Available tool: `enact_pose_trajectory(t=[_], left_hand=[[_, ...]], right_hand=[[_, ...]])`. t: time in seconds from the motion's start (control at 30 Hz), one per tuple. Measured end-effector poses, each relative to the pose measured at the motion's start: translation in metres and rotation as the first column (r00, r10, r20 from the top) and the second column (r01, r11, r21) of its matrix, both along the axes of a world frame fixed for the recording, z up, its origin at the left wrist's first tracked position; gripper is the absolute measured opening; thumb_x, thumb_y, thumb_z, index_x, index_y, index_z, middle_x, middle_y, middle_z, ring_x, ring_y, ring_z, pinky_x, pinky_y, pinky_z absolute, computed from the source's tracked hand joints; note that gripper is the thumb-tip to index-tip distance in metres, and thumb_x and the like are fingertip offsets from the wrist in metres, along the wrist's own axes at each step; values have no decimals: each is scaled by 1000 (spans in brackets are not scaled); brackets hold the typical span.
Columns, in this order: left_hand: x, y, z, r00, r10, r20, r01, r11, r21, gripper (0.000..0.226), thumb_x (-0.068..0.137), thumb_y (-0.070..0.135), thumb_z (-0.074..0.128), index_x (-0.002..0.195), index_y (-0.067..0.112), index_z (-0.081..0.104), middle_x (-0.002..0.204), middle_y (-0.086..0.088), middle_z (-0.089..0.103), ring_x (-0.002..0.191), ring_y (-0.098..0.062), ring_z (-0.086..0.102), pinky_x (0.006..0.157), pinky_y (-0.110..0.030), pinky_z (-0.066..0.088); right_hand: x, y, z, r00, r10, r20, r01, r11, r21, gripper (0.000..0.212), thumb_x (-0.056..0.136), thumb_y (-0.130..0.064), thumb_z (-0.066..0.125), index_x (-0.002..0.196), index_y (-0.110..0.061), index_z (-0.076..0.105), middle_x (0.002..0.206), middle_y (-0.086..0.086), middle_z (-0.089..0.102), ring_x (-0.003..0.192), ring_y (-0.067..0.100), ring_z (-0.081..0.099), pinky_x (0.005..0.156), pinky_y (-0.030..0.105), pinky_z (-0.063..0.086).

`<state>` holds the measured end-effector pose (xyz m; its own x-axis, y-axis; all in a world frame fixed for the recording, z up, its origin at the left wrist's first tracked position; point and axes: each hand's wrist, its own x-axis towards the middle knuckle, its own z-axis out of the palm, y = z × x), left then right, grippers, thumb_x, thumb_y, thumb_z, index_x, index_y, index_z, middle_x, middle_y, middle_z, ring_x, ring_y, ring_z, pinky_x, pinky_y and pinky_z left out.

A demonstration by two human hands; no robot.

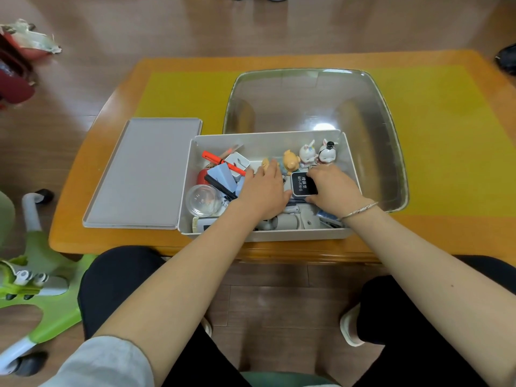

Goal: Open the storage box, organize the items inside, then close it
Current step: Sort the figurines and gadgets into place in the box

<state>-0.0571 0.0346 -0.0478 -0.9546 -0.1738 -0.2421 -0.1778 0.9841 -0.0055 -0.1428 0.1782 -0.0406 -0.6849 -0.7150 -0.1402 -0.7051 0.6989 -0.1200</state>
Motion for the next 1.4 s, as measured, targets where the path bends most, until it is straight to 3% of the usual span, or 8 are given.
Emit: enact_pose_trajectory(t=[0.4,0.57,0.8,0.93,1.1,1.2,1.3,1.4], left_hand=[[7,-7,0,998,-40,-51,41,999,15,68,100,46,35,152,9,13,161,-9,6,144,-27,21,117,-46,14],[9,-11,2,976,-26,-215,31,999,16,46,95,41,50,131,13,42,130,-11,49,112,-30,50,95,-38,38],[16,-16,3,988,-148,-43,149,989,0,41,102,45,27,130,34,54,127,-1,59,125,-27,43,113,-58,8],[18,-18,6,986,-168,-11,168,985,30,45,101,48,28,117,30,66,115,3,64,121,-23,45,115,-57,5],[21,-22,8,974,-197,-114,211,968,133,40,100,47,35,109,25,67,112,2,63,111,-21,52,113,-50,19],[17,-19,5,960,-151,-236,184,975,122,36,98,47,38,110,19,59,116,-4,58,105,-23,52,96,-39,36],[9,-12,1,985,-69,-158,82,994,74,53,98,52,35,134,17,49,146,-6,39,128,-27,41,107,-44,31],[5,-7,0,996,-17,-91,20,999,35,64,96,59,29,140,14,44,153,-5,28,134,-29,34,112,-51,22]], right_hand=[[1,-1,0,999,-25,-25,25,1000,1,40,81,-28,69,116,-11,59,118,9,58,113,26,50,89,41,48],[1,2,-1,999,1,-41,0,1000,4,35,83,-26,66,115,-12,61,117,8,58,112,26,50,90,40,48],[1,-3,-1,999,-30,-22,31,998,47,38,85,-24,65,120,-12,58,119,10,57,114,27,50,90,38,47],[1,-3,-2,999,-36,-30,37,998,55,39,86,-26,64,123,-13,58,121,9,57,114,27,50,90,39,47],[1,-3,0,999,-24,-41,27,998,62,39,86,-24,64,123,-14,57,121,8,57,114,27,50,91,38,46],[0,-2,1,999,-17,-32,19,997,72,40,85,-21,65,124,-13,57,123,9,56,115,27,51,91,37,46],[0,-1,2,999,-31,-23,32,998,61,40,85,-22,64,123,-12,57,122,10,56,114,28,51,90,37,46],[1,-2,1,998,-50,-30,51,998,38,40,85,-24,65,122,-12,57,121,11,56,113,28,51,89,37,46]])
